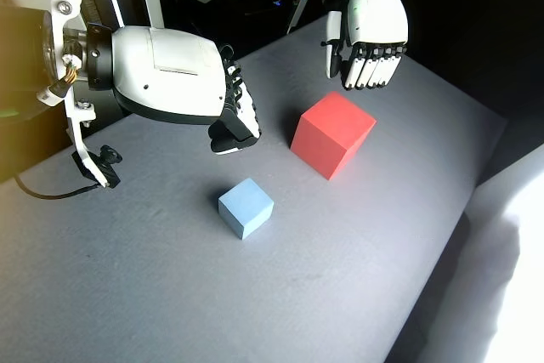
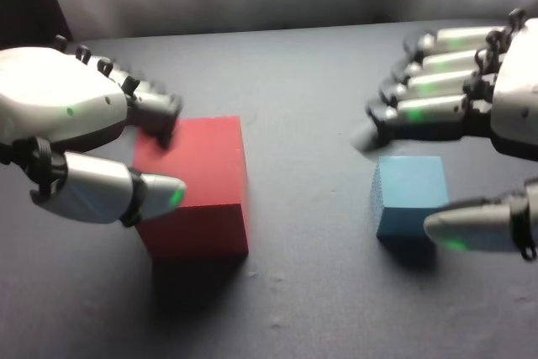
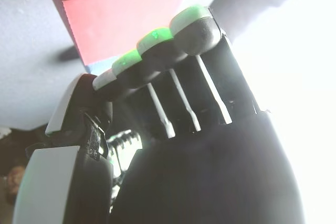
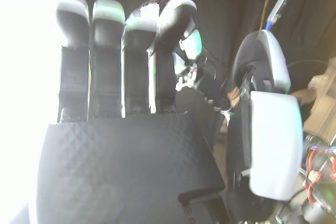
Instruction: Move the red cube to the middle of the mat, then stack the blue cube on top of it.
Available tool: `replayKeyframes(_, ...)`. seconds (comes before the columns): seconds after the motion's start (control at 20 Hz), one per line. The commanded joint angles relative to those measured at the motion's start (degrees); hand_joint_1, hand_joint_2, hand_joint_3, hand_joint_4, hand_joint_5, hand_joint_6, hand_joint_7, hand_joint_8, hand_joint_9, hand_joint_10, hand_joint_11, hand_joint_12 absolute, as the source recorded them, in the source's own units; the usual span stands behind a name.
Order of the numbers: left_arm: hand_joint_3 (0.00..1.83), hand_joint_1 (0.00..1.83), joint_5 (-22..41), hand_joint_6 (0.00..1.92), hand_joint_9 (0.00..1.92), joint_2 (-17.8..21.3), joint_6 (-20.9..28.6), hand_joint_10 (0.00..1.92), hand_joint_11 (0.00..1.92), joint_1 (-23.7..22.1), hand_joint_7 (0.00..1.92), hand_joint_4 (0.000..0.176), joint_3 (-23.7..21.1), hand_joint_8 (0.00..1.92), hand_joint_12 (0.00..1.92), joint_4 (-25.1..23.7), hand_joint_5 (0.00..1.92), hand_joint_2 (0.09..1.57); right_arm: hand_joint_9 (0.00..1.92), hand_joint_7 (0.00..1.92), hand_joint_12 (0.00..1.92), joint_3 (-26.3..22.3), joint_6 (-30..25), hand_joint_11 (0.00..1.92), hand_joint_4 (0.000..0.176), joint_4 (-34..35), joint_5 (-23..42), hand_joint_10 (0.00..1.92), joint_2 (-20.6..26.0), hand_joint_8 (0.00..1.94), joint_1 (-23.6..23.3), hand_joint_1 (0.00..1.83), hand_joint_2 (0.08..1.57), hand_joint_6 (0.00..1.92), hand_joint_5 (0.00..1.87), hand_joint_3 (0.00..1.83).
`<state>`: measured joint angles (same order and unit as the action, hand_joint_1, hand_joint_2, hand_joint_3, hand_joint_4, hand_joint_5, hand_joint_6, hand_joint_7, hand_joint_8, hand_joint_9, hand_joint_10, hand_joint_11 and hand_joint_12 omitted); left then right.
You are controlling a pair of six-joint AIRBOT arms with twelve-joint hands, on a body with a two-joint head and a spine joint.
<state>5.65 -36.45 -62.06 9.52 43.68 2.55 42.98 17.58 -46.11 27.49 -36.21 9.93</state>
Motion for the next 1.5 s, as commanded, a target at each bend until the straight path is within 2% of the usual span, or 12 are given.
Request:
replayKeyframes(0.0, 0.02, 0.00, 5.97, 0.00, 0.13, 0.69, -0.05, 0.00, 0.00, -0.87, 0.17, 0.000, 0.11, 0.00, 0.23, 0.10, 0.17, 1.25, 0.22, 0.23, 0.54, -0.07, -0.27, 0.00, 0.000, 2.12, 5.04, 0.01, 0.59, 0.00, -0.86, 0.00, 1.24, 0.01, 0.22, 0.01)
replayKeyframes(0.2, 0.00, 0.00, 5.53, 0.00, 0.12, 0.69, -0.05, 0.00, 0.00, -0.87, 0.16, 0.000, 0.23, 0.00, 0.20, 0.10, 0.17, 1.25, 0.22, 0.25, 0.51, -0.07, -0.27, 0.00, 0.000, 2.12, 5.04, 0.00, 0.59, 0.00, -0.86, 0.00, 1.26, 0.00, 0.24, 0.00)
replayKeyframes(0.25, 0.00, 0.00, 5.47, 0.00, 0.14, 0.69, -0.18, 0.00, 0.00, -0.87, 0.17, 0.000, 0.33, 0.00, 0.24, 0.08, 0.18, 1.22, 0.22, 0.24, 0.51, -0.07, -0.27, 0.00, 0.000, 2.12, 5.04, 0.00, 0.59, 0.00, -0.86, 0.00, 1.26, 0.00, 0.23, 0.00)
replayKeyframes(0.3, 0.00, 0.05, 5.47, 0.00, 0.09, 0.69, -0.32, 0.00, 0.00, -0.87, 0.12, 0.000, 0.37, 0.00, 0.16, 0.08, 0.12, 1.16, 0.22, 0.24, 0.52, -0.07, -0.27, 0.00, 0.000, 2.12, 5.04, 0.00, 0.59, 0.00, -0.86, 0.00, 1.24, 0.00, 0.22, 0.00)
replayKeyframes(0.45, 0.00, 0.44, 5.36, 0.00, 0.06, 0.61, -0.36, 0.00, 0.00, -1.04, 0.08, 0.000, 0.39, 0.00, 0.09, 0.25, 0.09, 0.90, 0.25, 0.28, 0.59, -0.07, -0.27, 0.00, 0.000, 2.11, 5.04, 0.00, 0.59, 0.00, -0.86, 0.00, 1.25, 0.00, 0.26, 0.00)
replayKeyframes(0.65, 0.00, 0.94, 5.13, 0.00, 0.02, -0.38, -0.57, 0.01, 0.00, -2.06, 0.01, 0.000, 1.10, 0.00, 0.00, 0.91, 0.00, 0.80, 0.22, 0.25, 0.54, -0.07, -0.27, 0.00, 0.000, 2.11, 5.04, 0.00, 0.59, 0.00, -0.86, 0.00, 1.25, 0.00, 0.24, 0.00)
replayKeyframes(0.7, 0.00, 0.94, 7.57, 0.00, 0.02, -1.04, -0.67, 0.01, 0.00, -0.52, 0.01, 0.000, 1.46, 0.00, 0.00, 2.43, 0.00, 0.80, 0.22, 0.25, 0.54, -0.07, -0.27, 0.00, 0.000, 2.11, 5.04, 0.00, 0.60, 0.00, -0.86, 0.00, 1.25, 0.00, 0.24, 0.00)
replayKeyframes(0.8, 0.00, 0.99, 11.76, 0.00, 0.02, -1.61, -8.50, 0.00, 0.01, 1.96, 0.00, 0.000, 0.95, 0.00, 0.00, 12.45, 0.00, 0.79, 0.21, 0.23, 0.50, -0.07, -0.27, 0.00, 0.000, 2.11, 5.04, 0.00, 0.60, 0.00, -0.86, 0.00, 1.25, 0.00, 0.23, 0.00)
replayKeyframes(0.85, 0.00, 1.03, 16.45, 0.00, 0.00, -1.93, -13.88, 0.00, 0.00, 4.73, 0.00, 0.000, -0.07, 0.00, 0.00, 20.17, 0.00, 0.85, 0.22, 0.25, 0.52, -0.07, -0.27, 0.00, 0.000, 2.10, 5.04, 0.01, 0.60, 0.01, -0.86, 0.00, 1.25, 0.01, 0.25, 0.00)
replayKeyframes(0.95, 0.00, 0.98, 19.71, 0.00, 0.00, -2.82, -19.15, 0.00, 0.02, 7.01, 0.00, 0.000, -1.18, 0.00, 0.01, 27.70, 0.00, 0.86, 0.22, 0.25, 0.51, -0.07, -0.27, 0.00, 0.000, 2.09, 5.04, 0.00, 0.60, 0.00, -0.86, 0.00, 1.25, 0.00, 0.25, 0.00)
replayKeyframes(1.05, 0.00, 0.95, 21.83, 0.00, 0.00, -3.87, -21.83, 0.00, 0.01, 8.11, 0.00, 0.000, -1.57, 0.00, 0.01, 30.97, 0.00, 0.85, 0.24, 0.28, 0.58, -0.07, -0.27, 0.00, 0.000, 2.08, 5.04, 0.01, 0.60, 0.01, -0.86, 0.00, 1.26, 0.01, 0.27, 0.00)
replayKeyframes(1.45, 0.00, 0.90, 22.91, 0.00, 0.00, -6.52, -30.22, 0.00, 0.00, 8.43, 0.00, 0.000, -1.24, 0.00, 0.00, 40.61, 0.00, 0.85, 0.24, 0.27, 0.54, -0.07, -0.26, 0.00, 0.000, 2.06, 5.04, 0.00, 0.60, 0.00, -0.87, 0.00, 1.25, 0.00, 0.27, 0.00)
